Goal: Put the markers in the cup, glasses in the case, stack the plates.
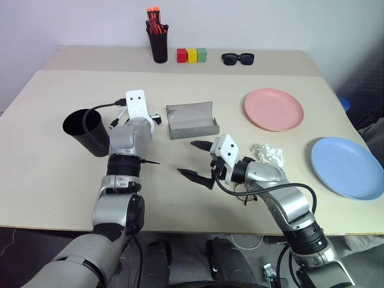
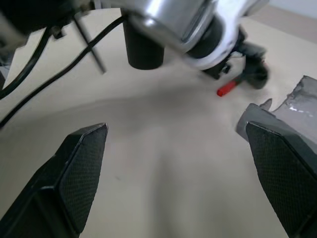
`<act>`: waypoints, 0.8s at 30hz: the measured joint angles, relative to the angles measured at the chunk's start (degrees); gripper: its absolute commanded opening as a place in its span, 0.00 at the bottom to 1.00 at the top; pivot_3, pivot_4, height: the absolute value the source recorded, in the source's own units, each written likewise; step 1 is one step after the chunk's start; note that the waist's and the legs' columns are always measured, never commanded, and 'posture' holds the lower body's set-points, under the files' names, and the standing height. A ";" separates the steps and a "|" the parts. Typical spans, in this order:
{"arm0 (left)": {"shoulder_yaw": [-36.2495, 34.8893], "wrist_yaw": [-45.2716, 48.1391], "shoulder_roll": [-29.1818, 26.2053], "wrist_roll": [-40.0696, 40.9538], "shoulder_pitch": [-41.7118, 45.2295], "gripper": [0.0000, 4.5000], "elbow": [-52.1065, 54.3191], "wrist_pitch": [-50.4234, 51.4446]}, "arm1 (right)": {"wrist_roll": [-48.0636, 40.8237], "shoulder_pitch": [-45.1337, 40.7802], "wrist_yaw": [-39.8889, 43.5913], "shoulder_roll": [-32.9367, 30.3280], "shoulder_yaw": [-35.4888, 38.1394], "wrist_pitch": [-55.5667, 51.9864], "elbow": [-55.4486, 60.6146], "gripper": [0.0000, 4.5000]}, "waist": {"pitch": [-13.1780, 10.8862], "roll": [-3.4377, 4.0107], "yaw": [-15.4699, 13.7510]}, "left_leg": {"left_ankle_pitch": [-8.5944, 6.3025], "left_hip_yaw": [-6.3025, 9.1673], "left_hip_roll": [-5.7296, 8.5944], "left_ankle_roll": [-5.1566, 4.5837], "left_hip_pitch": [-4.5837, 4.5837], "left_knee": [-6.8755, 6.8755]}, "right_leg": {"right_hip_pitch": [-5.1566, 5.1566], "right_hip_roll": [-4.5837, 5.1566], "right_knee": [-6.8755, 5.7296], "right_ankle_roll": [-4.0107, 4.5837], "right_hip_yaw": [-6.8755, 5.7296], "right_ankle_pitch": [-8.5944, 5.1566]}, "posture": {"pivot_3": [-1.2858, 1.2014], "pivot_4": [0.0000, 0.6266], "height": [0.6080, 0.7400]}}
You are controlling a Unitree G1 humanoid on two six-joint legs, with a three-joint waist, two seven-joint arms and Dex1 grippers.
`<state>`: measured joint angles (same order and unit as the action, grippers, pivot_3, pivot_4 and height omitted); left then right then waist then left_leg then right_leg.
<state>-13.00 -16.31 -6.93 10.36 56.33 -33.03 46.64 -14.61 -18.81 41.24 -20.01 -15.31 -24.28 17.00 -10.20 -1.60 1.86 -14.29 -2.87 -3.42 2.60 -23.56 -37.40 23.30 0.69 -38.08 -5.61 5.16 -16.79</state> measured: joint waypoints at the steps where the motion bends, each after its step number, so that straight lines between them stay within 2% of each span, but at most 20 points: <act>1: -0.11 -0.04 -0.24 -0.19 1.34 0.94 -2.63 -0.14 | 0.03 0.02 -0.17 0.01 -0.01 0.04 0.00 1.00 | 0.00 0.00 -0.04 | 0.00 0.00 0.00 0.00 0.00 0.01 | 0.01 0.00 0.00 0.00 0.00 0.00 | 0.52 0.24 0.94; 3: -0.61 -0.19 -0.39 -0.24 2.90 0.84 -6.31 -0.17 | 0.14 0.03 -0.39 0.00 -0.01 0.13 0.00 1.00 | 0.00 0.00 -0.02 | 0.00 0.00 0.00 0.00 0.00 0.03 | 0.03 -0.01 -0.01 0.00 -0.01 0.00 | 0.52 0.24 0.94; 10: -3.59 -3.01 -0.89 0.04 5.32 0.06 -10.80 -0.82 | 0.41 0.02 -1.03 -0.01 0.09 0.93 0.00 1.00 | 0.00 0.00 0.03 | 0.01 0.01 0.00 0.01 0.00 0.04 | 0.03 0.00 -0.03 0.00 -0.02 0.00 | 0.52 0.24 0.94; 11: -3.70 -3.13 -0.90 0.08 5.32 0.01 -10.80 -1.01 | 0.41 0.02 -1.10 -0.01 0.10 0.93 -0.01 1.00 | 0.00 0.00 -0.07 | 0.01 0.01 0.00 0.02 0.00 0.04 | 0.02 0.00 -0.03 0.00 -0.03 0.00 | 0.52 0.24 0.94; 17: -1.47 0.39 0.34 -0.30 2.70 0.01 -7.20 -5.96 | 0.34 -0.22 -1.45 0.10 0.32 0.96 -0.62 1.00 | 0.00 -0.01 -0.97 | 0.03 -0.02 0.00 0.06 -0.01 0.05 | 0.04 0.00 -0.02 0.00 -0.03 0.00 | 0.52 0.24 0.94; 24: 5.39 14.13 -0.08 -1.06 -1.62 0.01 8.83 -18.31 | -1.87 -1.86 -1.91 1.69 3.59 0.80 -3.91 1.00 | 0.00 -0.01 -1.04 | 0.07 -0.04 -0.02 0.12 -0.03 0.09 | 0.06 0.00 -0.01 0.00 -0.01 0.01 | 0.52 0.24 0.94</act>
<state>-7.61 -2.18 -7.01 9.29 54.70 -24.21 28.33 -16.48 -20.67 39.33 -18.32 -11.72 -23.48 13.08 -10.20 -1.61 0.82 -14.22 -2.92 -3.44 2.72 -23.60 -37.31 23.37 0.68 -38.09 -5.61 5.15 -16.78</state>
